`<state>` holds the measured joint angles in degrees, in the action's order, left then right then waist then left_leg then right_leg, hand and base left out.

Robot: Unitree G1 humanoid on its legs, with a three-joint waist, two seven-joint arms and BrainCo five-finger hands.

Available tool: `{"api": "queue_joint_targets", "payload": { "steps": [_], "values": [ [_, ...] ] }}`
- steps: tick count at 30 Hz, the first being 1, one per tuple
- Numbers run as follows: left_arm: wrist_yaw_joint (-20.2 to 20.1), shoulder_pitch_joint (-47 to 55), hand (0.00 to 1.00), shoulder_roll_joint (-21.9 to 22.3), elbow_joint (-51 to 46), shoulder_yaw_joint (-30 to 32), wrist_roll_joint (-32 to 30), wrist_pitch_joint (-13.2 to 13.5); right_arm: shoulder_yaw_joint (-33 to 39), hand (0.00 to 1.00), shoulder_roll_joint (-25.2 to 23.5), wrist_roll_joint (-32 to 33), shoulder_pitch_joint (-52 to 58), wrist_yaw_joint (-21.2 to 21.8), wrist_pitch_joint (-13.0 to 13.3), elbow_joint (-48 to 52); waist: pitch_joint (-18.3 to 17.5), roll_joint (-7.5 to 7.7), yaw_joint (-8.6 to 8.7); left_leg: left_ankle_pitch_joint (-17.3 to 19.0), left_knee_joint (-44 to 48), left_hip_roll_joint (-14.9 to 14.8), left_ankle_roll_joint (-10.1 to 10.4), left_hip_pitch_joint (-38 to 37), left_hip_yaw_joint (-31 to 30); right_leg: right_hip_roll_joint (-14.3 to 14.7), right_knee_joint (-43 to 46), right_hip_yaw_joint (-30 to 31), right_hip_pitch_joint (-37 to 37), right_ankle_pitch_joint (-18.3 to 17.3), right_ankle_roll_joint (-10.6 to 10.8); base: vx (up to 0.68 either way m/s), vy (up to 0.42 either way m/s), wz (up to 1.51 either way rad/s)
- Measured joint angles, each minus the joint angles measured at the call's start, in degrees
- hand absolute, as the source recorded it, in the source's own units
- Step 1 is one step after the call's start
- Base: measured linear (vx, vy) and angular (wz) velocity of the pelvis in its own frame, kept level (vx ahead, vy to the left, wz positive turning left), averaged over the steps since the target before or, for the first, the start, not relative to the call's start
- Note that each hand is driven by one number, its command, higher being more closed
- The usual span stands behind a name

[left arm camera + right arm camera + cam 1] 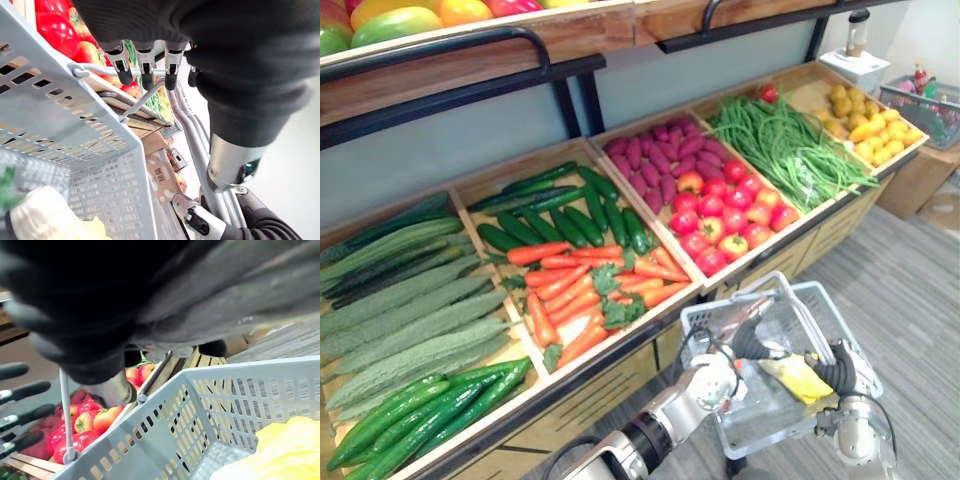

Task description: Pick vegetable in the basket

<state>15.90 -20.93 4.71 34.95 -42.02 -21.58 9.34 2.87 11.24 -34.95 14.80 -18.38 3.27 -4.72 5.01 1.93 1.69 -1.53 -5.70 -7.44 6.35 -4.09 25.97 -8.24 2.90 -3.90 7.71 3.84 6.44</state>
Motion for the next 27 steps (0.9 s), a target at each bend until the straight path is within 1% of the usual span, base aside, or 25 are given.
{"api": "queue_joint_targets", "payload": {
  "steps": [4,11,14,16,17,18,20,21,22,23,24,25,27],
  "values": [
    [0.0,-0.1,0.0,0.0,0.0,-0.4,-0.1,0.0,0.0,1.0,0.0,0.0,0.0,-0.1,0.0,0.0,0.0,0.14,0.0,0.0,0.0,0.0,0.0,0.0,-0.1,0.0,0.0,0.1,0.0,0.0,0.0,0.0,0.0,0.0],
    [0.0,-0.1,0.0,0.0,-0.1,-0.4,-2.2,0.0,0.1,1.0,0.0,0.0,0.0,-0.1,0.0,0.0,0.0,0.23,0.02,0.0,0.0,0.0,0.0,0.0,-0.7,-0.1,-0.1,-0.2,-0.3,0.0,0.0,0.0,0.0,0.02],
    [-0.2,0.6,0.0,-0.8,-4.8,-0.2,-1.9,0.1,1.2,1.0,-0.6,0.0,0.1,-0.1,0.0,-0.1,0.0,0.22,-0.02,0.0,0.0,0.0,-0.1,-0.1,-1.5,-0.1,-0.2,-0.8,-0.9,0.0,0.0,0.01,-0.004,0.11],
    [-0.6,2.7,0.0,-2.3,-13.4,0.9,-0.2,1.1,2.6,1.0,-1.4,0.0,0.3,-0.1,0.0,-0.1,0.0,0.21,-0.13,0.0,0.0,0.0,0.0,-0.1,-1.8,-0.2,-0.3,-1.2,-1.3,0.0,0.0,0.01,-0.008,0.1],
    [-1.2,4.3,0.0,-3.0,-18.2,2.6,3.0,2.4,3.6,1.0,-1.7,0.0,0.3,-0.1,0.0,-0.1,-0.1,0.15,-0.12,0.0,0.0,0.1,0.0,0.0,-1.8,-0.3,-0.3,-1.7,-1.4,-0.1,0.1,0.01,-0.007,0.11],
    [-1.4,5.2,0.0,-3.2,-20.4,3.6,5.1,3.0,4.1,1.0,-1.7,0.0,0.5,-0.1,0.0,-0.1,-0.1,0.13,-0.14,0.1,0.0,0.1,0.1,0.0,-1.9,-0.3,-0.3,-1.9,-1.5,-0.1,0.1,0.01,-0.006,0.12],
    [-1.9,9.7,0.0,-4.9,-28.3,8.4,11.8,4.5,5.7,1.0,-1.9,0.0,1.5,-0.1,-0.1,-0.1,-0.4,-0.1,-0.22,0.2,0.0,0.1,0.2,0.0,-2.7,-0.4,-0.6,-2.6,-2.3,-0.2,0.2,0.01,-0.007,0.14],
    [-2.2,11.0,0.0,-5.5,-29.9,9.6,13.8,4.7,6.1,1.0,-2.0,0.0,1.7,0.0,-0.1,-0.1,-0.6,-0.17,-0.22,0.2,0.0,0.1,0.3,0.0,-2.9,-0.5,-0.7,-2.7,-2.4,-0.2,0.2,0.02,-0.01,0.15],
    [-2.7,13.7,0.0,-6.5,-32.6,11.9,17.1,5.2,6.9,1.0,-2.2,0.0,2.2,0.0,-0.1,-0.1,-0.7,-0.37,-0.24,0.2,0.0,0.1,0.3,0.0,-3.1,-0.5,-0.8,-3.1,-2.7,-0.3,0.3,0.02,-0.007,0.12],
    [-2.9,15.1,0.0,-7.0,-33.7,13.1,18.6,5.5,7.1,1.0,-2.2,0.0,2.6,0.0,-0.1,-0.1,-0.8,-0.48,-0.24,0.2,0.0,0.1,0.3,-0.1,-3.2,-0.6,-0.9,-3.3,-2.9,-0.3,0.3,0.02,-0.009,0.12],
    [-3.3,18.4,0.0,-7.9,-35.6,15.6,21.0,5.7,7.6,1.0,-2.3,0.0,3.2,0.0,-0.1,-0.1,-1.2,-0.68,-0.38,0.2,0.0,0.1,0.3,-0.1,-3.3,-0.6,-0.9,-3.5,-3.0,-0.5,0.3,0.02,-0.007,0.08],
    [-3.3,21.7,0.0,-8.4,-37.3,17.9,21.8,5.7,8.1,1.0,-2.3,0.0,3.7,0.0,-0.1,-0.1,-1.5,-0.88,-0.52,0.2,0.0,0.1,0.3,-0.1,-3.3,-0.6,-0.9,-3.5,-3.0,-0.5,0.3,0.02,-0.008,0.05],
    [-3.5,26.1,0.0,-9.0,-39.3,20.5,21.9,5.7,8.4,1.0,-2.5,0.0,4.2,0.1,-0.1,-0.3,-1.9,-1.12,-0.76,0.3,0.0,0.1,0.3,-0.1,-3.4,-0.7,-0.9,-3.6,-3.1,-0.5,0.3,0.01,-0.003,0.02]
  ]
}}
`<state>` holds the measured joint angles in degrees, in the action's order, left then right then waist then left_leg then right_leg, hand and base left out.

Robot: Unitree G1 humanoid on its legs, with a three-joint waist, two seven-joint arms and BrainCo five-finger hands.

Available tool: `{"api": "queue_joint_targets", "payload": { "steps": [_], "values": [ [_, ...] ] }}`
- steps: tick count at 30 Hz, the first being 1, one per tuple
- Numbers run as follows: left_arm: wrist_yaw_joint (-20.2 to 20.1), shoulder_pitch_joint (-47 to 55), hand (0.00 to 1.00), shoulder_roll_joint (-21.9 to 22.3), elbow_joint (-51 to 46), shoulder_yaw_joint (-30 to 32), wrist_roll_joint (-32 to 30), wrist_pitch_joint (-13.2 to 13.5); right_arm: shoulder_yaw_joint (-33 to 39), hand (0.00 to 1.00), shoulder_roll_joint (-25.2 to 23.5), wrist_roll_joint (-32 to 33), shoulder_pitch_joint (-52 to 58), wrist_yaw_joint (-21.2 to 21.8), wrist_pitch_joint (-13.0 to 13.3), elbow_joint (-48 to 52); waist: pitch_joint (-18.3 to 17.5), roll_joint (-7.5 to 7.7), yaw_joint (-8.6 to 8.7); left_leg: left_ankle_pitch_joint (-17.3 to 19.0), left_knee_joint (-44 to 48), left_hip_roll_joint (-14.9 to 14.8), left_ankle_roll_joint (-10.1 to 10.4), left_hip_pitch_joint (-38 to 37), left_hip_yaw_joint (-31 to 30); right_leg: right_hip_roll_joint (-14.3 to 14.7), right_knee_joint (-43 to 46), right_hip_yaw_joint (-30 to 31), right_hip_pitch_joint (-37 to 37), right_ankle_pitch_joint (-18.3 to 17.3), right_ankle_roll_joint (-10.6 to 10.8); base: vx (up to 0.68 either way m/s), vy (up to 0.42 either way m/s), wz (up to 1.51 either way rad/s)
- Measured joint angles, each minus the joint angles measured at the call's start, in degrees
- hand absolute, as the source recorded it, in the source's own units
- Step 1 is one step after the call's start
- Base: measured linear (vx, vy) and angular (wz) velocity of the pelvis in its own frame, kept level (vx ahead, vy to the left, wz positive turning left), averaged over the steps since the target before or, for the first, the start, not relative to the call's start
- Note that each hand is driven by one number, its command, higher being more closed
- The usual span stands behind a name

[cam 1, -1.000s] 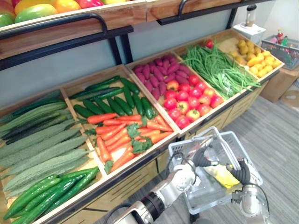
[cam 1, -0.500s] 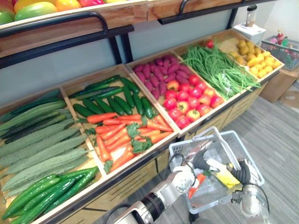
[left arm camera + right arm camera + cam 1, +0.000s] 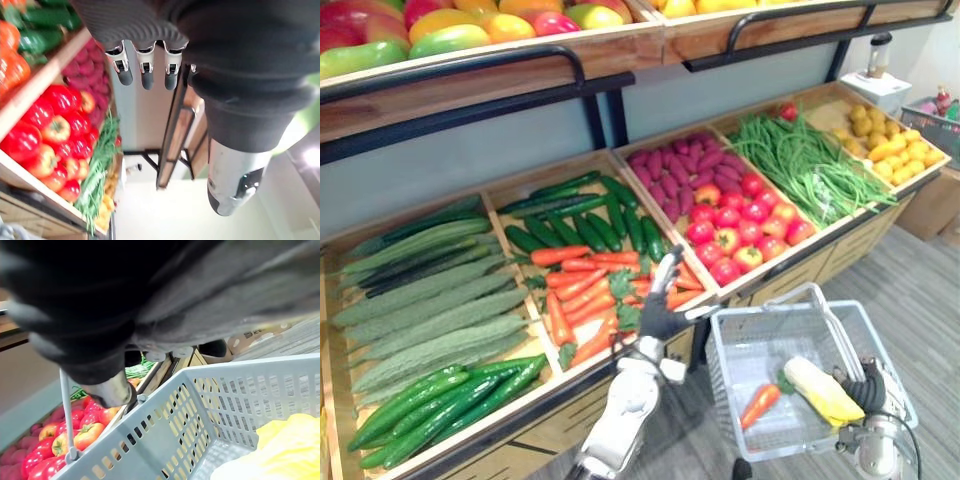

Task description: Pick vegetable in the basket

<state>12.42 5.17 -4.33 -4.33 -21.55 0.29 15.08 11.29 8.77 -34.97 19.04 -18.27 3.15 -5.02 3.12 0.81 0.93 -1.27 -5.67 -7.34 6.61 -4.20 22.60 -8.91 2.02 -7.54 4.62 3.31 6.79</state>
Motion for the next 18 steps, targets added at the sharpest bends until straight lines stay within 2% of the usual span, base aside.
{"api": "queue_joint_targets", "payload": {
  "steps": [6,9,15,18],
  "values": [
    [-0.3,11.6,0.0,1.5,-3.5,6.9,0.7,0.1,2.4,1.0,-3.2,0.0,3.2,0.0,0.0,-1.1,-2.4,-0.76,-0.9,0.1,0.0,0.0,0.0,-0.3,-1.3,-0.2,-0.5,-1.5,-1.5,-0.3,0.1,0.02,-0.009,0.11],
    [-0.2,15.4,0.0,2.1,-3.2,9.5,-1.6,0.1,2.4,1.0,-3.2,0.0,3.9,0.1,0.0,-3.0,-3.0,-1.0,-1.26,0.5,0.0,-0.1,-0.4,-1.1,-1.3,-0.2,-0.9,-1.9,-2.6,-0.5,0.3,0.0,-0.005,0.04],
    [0.7,17.6,0.0,3.5,8.2,15.2,-10.6,-0.1,2.9,1.0,-4.3,0.0,4.8,0.0,0.1,-4.9,-4.2,-2.08,-1.4,0.4,0.0,-0.2,-0.4,-1.1,-1.4,-0.4,-1.0,-2.7,-3.0,-0.9,0.3,0.0,-0.01,0.06],
    [2.7,17.6,0.0,6.9,16.5,20.5,-15.7,-0.8,4.7,1.0,-6.2,0.0,5.0,-0.3,0.2,-6.8,-4.3,-2.23,-1.4,0.4,0.0,-0.3,-0.4,-1.2,-1.4,-0.4,-0.9,-3.1,-3.3,-1.0,0.2,0.0,-0.015,0.08]
  ]
}}
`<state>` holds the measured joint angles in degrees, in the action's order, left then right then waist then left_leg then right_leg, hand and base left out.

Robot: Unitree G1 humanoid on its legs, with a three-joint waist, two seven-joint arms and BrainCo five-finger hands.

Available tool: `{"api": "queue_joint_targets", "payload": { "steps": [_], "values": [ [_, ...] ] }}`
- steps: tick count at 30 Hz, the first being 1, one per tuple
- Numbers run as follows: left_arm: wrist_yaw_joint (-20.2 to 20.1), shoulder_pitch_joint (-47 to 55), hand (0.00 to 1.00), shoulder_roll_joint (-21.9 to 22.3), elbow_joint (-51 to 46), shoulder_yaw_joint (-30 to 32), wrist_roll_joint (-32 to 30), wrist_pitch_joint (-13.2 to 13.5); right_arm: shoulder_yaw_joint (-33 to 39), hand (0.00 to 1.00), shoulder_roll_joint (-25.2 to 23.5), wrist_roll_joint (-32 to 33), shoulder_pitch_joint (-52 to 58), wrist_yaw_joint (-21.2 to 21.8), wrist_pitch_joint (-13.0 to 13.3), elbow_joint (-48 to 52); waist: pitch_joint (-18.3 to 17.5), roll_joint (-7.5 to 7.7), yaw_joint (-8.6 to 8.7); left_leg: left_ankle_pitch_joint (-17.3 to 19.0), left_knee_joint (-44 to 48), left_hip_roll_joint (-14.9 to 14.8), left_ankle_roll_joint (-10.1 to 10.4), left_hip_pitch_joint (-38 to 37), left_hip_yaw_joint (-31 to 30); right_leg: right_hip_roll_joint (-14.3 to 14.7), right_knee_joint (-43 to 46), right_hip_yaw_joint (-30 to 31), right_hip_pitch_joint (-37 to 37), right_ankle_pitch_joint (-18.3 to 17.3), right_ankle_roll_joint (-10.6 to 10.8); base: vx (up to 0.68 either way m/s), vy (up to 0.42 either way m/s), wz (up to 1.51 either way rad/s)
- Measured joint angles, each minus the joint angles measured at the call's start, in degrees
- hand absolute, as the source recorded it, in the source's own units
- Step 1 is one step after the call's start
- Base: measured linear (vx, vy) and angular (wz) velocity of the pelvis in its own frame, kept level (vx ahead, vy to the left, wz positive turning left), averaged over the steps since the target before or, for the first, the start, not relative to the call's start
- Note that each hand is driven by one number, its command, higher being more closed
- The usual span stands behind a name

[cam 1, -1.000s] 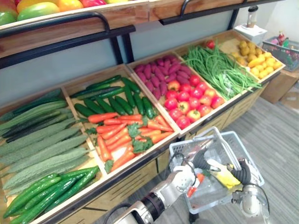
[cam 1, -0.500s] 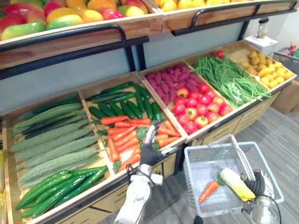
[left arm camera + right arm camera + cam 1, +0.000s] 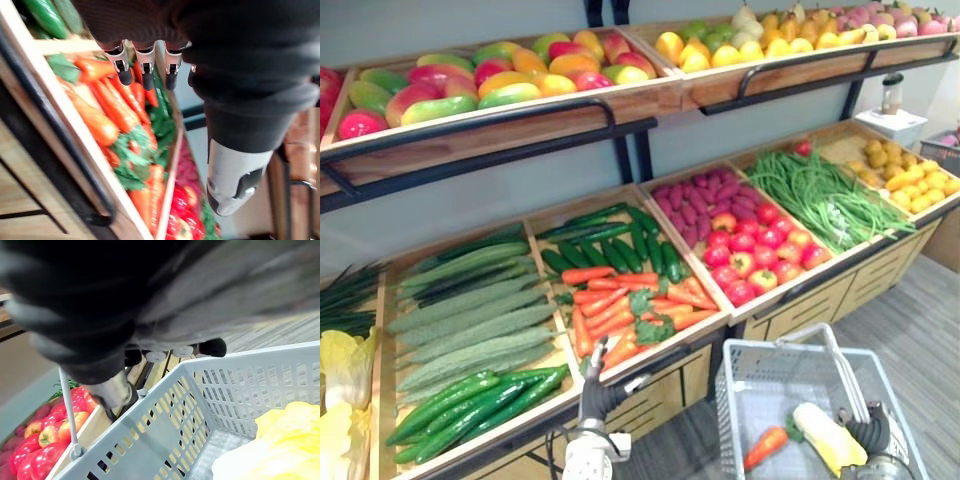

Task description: Pick vegetable in the basket

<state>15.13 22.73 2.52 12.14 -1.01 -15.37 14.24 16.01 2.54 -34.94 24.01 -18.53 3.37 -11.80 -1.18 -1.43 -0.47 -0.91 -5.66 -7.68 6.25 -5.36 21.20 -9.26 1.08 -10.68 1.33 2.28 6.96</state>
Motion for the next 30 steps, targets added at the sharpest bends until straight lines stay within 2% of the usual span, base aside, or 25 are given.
{"api": "queue_joint_targets", "payload": {
  "steps": [5,10,12,16,19,21,23,24,25,26,27,28,30],
  "values": [
    [4.8,-0.6,0.0,0.2,16.0,7.3,-6.1,-1.5,1.5,1.0,-1.6,0.1,0.7,-2.0,0.0,-4.6,-0.3,0.23,-0.07,0.3,0.0,0.1,-0.1,-1.4,-0.6,-0.3,0.2,-0.9,-1.8,-1.1,0.0,0.02,-0.012,0.09],
    [7.3,-3.3,0.0,-1.7,35.4,16.2,-10.7,-6.3,2.3,1.0,-1.7,1.8,-0.7,-4.5,0.7,-8.6,-0.7,0.77,0.1,0.5,0.0,0.1,0.0,-1.1,-1.3,-0.2,0.8,-1.3,-1.5,-1.9,-0.1,0.02,-0.011,0.06],
    [7.2,-3.2,0.0,-2.7,37.9,16.7,-10.8,-8.0,2.7,1.0,-1.0,1.8,-1.9,-4.6,0.9,-10.5,-0.7,0.77,0.13,0.7,0.0,0.1,0.2,-1.1,-1.2,0.1,0.7,-1.0,-1.4,-1.9,-0.1,0.03,-0.02,-0.06],
    [7.0,-2.9,0.0,-2.8,39.3,15.7,-12.0,-8.5,5.3,1.0,-0.1,2.3,-3.6,-4.7,0.9,-14.0,-0.6,0.91,0.13,1.5,1.0,0.2,0.6,-2.0,-0.8,0.1,2.4,0.8,-1.1,-2.3,0.2,0.04,-0.003,-0.15],
    [7.1,-3.4,0.0,-2.6,38.1,14.9,-12.0,-8.4,7.4,1.0,-0.2,3.0,-3.7,-4.7,0.7,-13.2,0.1,1.13,0.15,3.0,4.3,0.2,0.1,-2.9,2.3,-0.4,6.4,3.8,0.9,-3.1,0.1,0.01,0.02,-0.5],
    [7.2,-4.6,0.0,-2.5,36.5,14.6,-12.0,-8.1,7.3,1.0,-0.9,3.8,-3.6,-4.7,0.4,-10.5,0.9,1.76,0.18,4.7,6.6,-0.1,0.0,-2.7,5.6,-0.4,8.4,6.7,2.9,-3.1,0.1,-0.08,0.037,-0.85],
    [7.3,-6.0,0.0,-2.7,33.6,13.7,-12.0,-7.8,7.0,1.0,-2.5,4.0,-3.5,-4.7,0.2,-7.2,1.9,3.44,0.16,7.3,9.9,-0.3,0.1,-1.2,9.7,0.2,8.6,10.2,5.8,-2.7,0.4,-0.18,0.0,-0.97],
    [7.4,-6.6,0.0,-2.6,31.6,13.5,-12.0,-7.7,6.9,1.0,-3.4,4.0,-3.3,-4.7,0.0,-5.1,2.2,3.55,0.14,7.6,10.7,-1.6,-1.3,-0.5,12.2,0.2,5.4,8.7,6.0,-3.2,0.1,-0.18,0.006,-1.23],
    [7.7,-7.6,0.0,-1.8,30.7,13.5,-12.0,-7.4,6.1,1.0,-3.5,4.5,-3.9,-5.1,-0.1,-4.1,3.7,2.13,-0.01,7.4,10.8,-3.7,-1.7,-0.8,15.0,-0.1,7.3,4.0,6.5,-4.7,-2.5,-0.16,0.003,-1.13],
    [8.1,-8.1,0.0,-1.9,30.4,13.4,-12.0,-7.3,5.5,1.0,-3.6,4.7,-4.1,-5.3,-0.1,-4.0,4.3,2.22,0.12,7.3,11.0,-4.4,-1.8,-0.9,15.9,-0.7,11.6,2.1,7.5,-5.1,-3.1,-0.14,0.001,-0.93],
    [8.7,-9.4,0.0,-2.4,30.2,12.5,-12.0,-7.3,4.6,1.0,-3.8,5.2,-3.5,-5.9,-0.2,-4.0,5.1,3.64,0.44,7.2,11.7,-5.4,-1.8,-0.8,17.1,-2.3,20.4,-1.1,8.3,-6.2,-4.1,-0.12,-0.052,-0.63],
    [9.0,-10.1,0.0,-3.2,30.2,11.4,-12.0,-7.3,3.7,1.0,-4.0,5.3,-3.0,-6.0,-0.2,-4.3,5.2,5.69,0.39,7.2,12.7,-5.9,-1.8,-0.6,18.3,-4.5,27.8,-2.6,8.3,-7.5,-4.5,-0.1,-0.092,-0.6],
    [9.3,-10.3,0.0,-4.0,30.4,10.0,-12.0,-7.4,2.9,1.0,-3.9,5.3,-3.2,-6.3,-0.1,-5.7,5.3,7.53,0.66,7.2,14.9,-7.0,-1.8,0.6,20.0,-7.2,34.6,-3.3,8.6,-10.6,-4.3,-0.05,-0.215,-0.54]
  ]
}}
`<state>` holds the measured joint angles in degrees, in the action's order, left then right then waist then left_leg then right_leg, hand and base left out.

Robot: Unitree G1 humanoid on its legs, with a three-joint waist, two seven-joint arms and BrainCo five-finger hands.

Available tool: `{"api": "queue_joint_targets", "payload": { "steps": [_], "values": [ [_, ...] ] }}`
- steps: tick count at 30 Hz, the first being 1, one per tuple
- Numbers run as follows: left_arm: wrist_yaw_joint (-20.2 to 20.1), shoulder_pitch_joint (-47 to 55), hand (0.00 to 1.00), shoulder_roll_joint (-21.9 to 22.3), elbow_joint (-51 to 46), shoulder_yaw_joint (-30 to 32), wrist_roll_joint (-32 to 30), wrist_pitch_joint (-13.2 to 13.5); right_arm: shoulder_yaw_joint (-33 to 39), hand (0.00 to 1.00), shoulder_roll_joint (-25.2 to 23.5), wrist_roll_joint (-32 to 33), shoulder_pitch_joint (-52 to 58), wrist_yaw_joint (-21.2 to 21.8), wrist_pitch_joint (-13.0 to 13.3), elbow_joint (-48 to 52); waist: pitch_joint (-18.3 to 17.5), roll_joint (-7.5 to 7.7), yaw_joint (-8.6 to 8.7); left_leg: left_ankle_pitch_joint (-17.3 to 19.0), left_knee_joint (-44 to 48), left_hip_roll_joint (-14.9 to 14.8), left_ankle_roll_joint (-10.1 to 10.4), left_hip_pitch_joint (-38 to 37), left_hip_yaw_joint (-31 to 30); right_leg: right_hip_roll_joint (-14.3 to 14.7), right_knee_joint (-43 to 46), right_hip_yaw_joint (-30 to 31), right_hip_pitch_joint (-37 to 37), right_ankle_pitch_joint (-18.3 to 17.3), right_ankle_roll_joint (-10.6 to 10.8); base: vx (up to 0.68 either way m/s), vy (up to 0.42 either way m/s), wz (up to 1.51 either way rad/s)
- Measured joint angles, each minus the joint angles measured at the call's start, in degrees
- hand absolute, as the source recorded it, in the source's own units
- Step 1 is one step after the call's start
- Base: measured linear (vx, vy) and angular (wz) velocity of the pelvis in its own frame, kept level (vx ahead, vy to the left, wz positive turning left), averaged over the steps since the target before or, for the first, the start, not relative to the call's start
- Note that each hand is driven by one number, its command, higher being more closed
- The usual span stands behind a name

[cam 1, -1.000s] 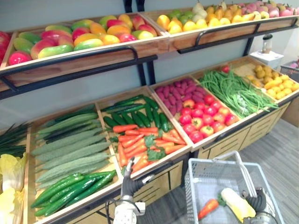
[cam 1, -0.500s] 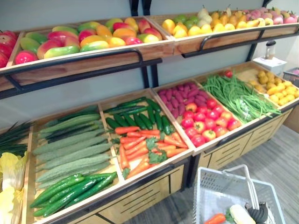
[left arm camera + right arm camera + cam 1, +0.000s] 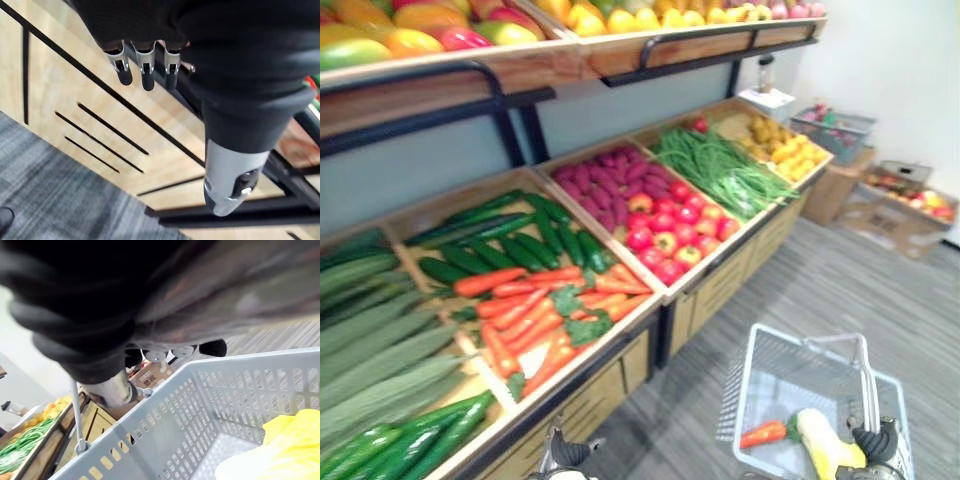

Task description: Pick vegetable in the basket

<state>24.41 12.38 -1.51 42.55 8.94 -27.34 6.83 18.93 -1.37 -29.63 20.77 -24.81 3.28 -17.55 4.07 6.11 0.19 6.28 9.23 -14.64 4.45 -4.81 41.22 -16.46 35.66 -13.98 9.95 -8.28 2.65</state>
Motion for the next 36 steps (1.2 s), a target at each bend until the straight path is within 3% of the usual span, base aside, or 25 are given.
{"api": "queue_joint_targets", "payload": {
  "steps": [1,2,3,4,5,6,7,11,13,15,16,18,20,24,28,31,34,36],
  "values": [
    [0.1,0.1,0.0,-0.7,0.0,-0.3,0.1,0.0,-0.3,1.0,0.3,0.0,-0.8,-0.4,0.3,-2.3,-0.2,1.35,0.75,-0.2,2.2,0.0,0.4,0.7,0.3,-1.0,0.9,-0.7,1.2,-0.2,1.2,-0.02,-0.308,-0.48],
    [0.0,-0.2,0.0,-0.6,0.3,-0.2,0.1,-0.2,-0.3,1.0,0.9,0.0,-1.5,-0.4,0.2,-4.0,-0.1,1.65,1.25,-0.2,3.3,-0.2,0.3,1.4,0.2,-0.5,1.4,-1.9,2.0,0.0,0.8,-0.04,-0.296,-0.61],
    [0.0,-0.5,0.0,-0.7,1.5,-0.2,0.1,-0.1,-0.4,1.0,1.7,0.3,-3.5,-0.4,0.0,-6.5,-0.1,1.04,0.9,0.6,3.6,0.3,-0.3,4.3,-3.1,1.3,-2.9,-1.0,2.1,0.4,0.2,-0.07,-0.169,-0.75],
    [0.1,-1.1,0.0,-0.8,2.9,-0.1,0.1,0.2,0.4,1.0,2.7,0.3,-5.3,-0.8,0.0,-8.2,-0.6,-1.14,0.2,-0.1,-2.2,3.9,-0.9,5.9,-7.3,3.1,-11.2,2.5,-0.1,-0.9,1.2,-0.19,-0.029,-0.88],
    [0.2,-1.0,0.0,-0.7,2.8,0.1,0.1,0.4,0.5,1.0,3.0,0.3,-6.1,-0.9,0.1,-8.6,0.5,-0.9,-0.12,-2.7,-3.5,4.9,-1.1,5.4,-6.8,2.2,-7.2,2.8,1.0,-3.4,1.4,-0.19,0.004,-0.57],
    [0.4,-2.2,0.0,-3.0,3.4,0.4,0.3,0.0,0.1,1.0,2.3,0.3,-6.9,-0.9,0.0,-10.4,1.3,1.97,0.59,-3.1,-0.1,5.6,-1.8,6.4,-4.8,-1.4,-3.9,3.8,0.6,-7.0,4.7,-0.15,-0.07,-0.32],
    [0.4,-2.3,0.0,-4.2,3.4,0.3,0.3,-0.1,-0.3,1.0,2.1,0.3,-6.6,-0.9,-0.1,-11.1,1.1,2.68,0.5,-2.8,2.2,4.8,-1.9,7.8,-4.5,-1.3,-5.9,3.9,0.1,-8.5,6.9,-0.05,-0.262,-0.27],
    [0.4,-0.5,0.0,-4.2,3.4,-1.3,0.4,0.0,-2.7,1.0,4.6,0.3,-4.6,-1.9,0.1,-11.4,1.7,-2.4,0.97,-2.7,8.7,-5.2,-1.2,8.2,-3.7,8.2,-14.7,3.1,-4.6,-6.1,3.2,-0.06,-0.315,-0.45],
    [0.3,0.1,0.0,-4.3,3.4,-3.2,0.3,0.2,-3.1,1.0,5.7,0.3,-2.6,-2.9,0.2,-11.3,2.3,-2.98,1.33,-3.2,11.6,-7.8,-0.6,7.4,-4.3,10.2,-15.0,2.6,-6.4,-6.2,3.0,-0.12,-0.244,-0.21],
    [0.2,0.0,0.0,-4.3,3.4,-4.3,0.3,0.2,-3.2,1.0,6.8,0.3,-0.9,-3.5,0.5,-11.4,2.4,-4.8,1.33,-4.1,14.4,-9.5,0.0,7.2,-6.1,11.6,-16.5,3.4,-8.5,-6.1,1.8,-0.09,-0.129,-0.21],
    [0.2,0.1,0.0,-4.3,3.4,-4.5,0.4,0.3,-3.4,1.0,7.5,0.3,-0.3,-3.8,0.6,-11.4,2.9,-4.1,1.53,-4.8,16.3,-9.0,0.2,8.0,-10.4,11.8,-17.0,4.5,-8.9,-5.7,1.1,-0.08,-0.027,-0.54],
    [0.2,2.2,0.0,-3.9,3.2,-4.5,0.4,0.6,-3.7,1.0,9.2,0.3,-1.4,-3.8,0.8,-12.5,3.2,-4.7,0.83,-2.8,17.6,-1.2,3.2,8.5,-27.1,11.0,-17.9,10.0,-8.6,-4.1,1.2,-0.08,0.062,-1.07],
    [0.1,3.7,0.0,-3.7,3.2,-4.6,0.4,0.7,-3.8,1.0,9.3,0.3,-2.8,-3.8,0.8,-13.1,3.1,-5.52,0.59,-0.9,18.6,1.8,3.5,8.2,-30.9,11.6,-19.4,13.9,-7.2,-2.4,1.7,-0.04,0.122,-1.15],
    [-2.5,4.9,0.0,-3.8,3.4,-5.2,1.9,1.7,-3.2,1.0,9.1,0.2,-2.0,-3.3,0.8,-13.1,3.2,-6.15,-0.06,1.6,17.6,2.6,3.1,6.6,-29.5,12.0,-26.9,18.0,-8.3,2.3,3.2,-0.01,0.177,-0.74],
    [-4.9,4.6,0.0,-4.2,3.5,-7.4,1.2,2.6,-0.7,1.0,8.8,0.4,-2.0,-2.0,0.5,-13.2,2.2,-7.41,1.44,6.9,2.0,4.0,2.9,1.4,-27.9,12.1,-31.6,19.9,-6.5,7.2,4.7,-0.02,0.245,-0.24],
    [-6.3,3.1,0.0,-7.5,3.9,-8.6,1.2,2.6,-0.8,1.0,7.6,0.3,-1.6,-0.8,0.8,-12.6,1.8,-4.05,1.38,3.4,-3.6,7.6,1.8,0.4,-26.2,9.9,-31.3,21.4,-3.8,8.7,5.3,-0.08,0.112,-0.22],
    [-6.9,2.4,0.0,-8.5,4.0,-8.6,1.3,2.5,-1.0,1.0,7.5,0.3,-2.3,0.3,0.8,-12.6,2.2,-2.08,1.34,2.5,-5.1,8.9,1.3,-0.6,-24.4,9.3,-28.8,22.9,-2.1,8.8,5.6,-0.04,0.069,-0.27],
    [-6.8,2.1,0.0,-9.1,4.0,-8.5,1.3,2.5,-1.5,1.0,7.3,0.3,-2.7,0.4,0.8,-12.6,2.5,-1.67,1.49,2.6,-5.1,9.2,1.3,-0.7,-24.2,9.1,-28.2,22.7,-2.1,8.8,5.5,-0.04,0.035,-0.11]
  ]
}}
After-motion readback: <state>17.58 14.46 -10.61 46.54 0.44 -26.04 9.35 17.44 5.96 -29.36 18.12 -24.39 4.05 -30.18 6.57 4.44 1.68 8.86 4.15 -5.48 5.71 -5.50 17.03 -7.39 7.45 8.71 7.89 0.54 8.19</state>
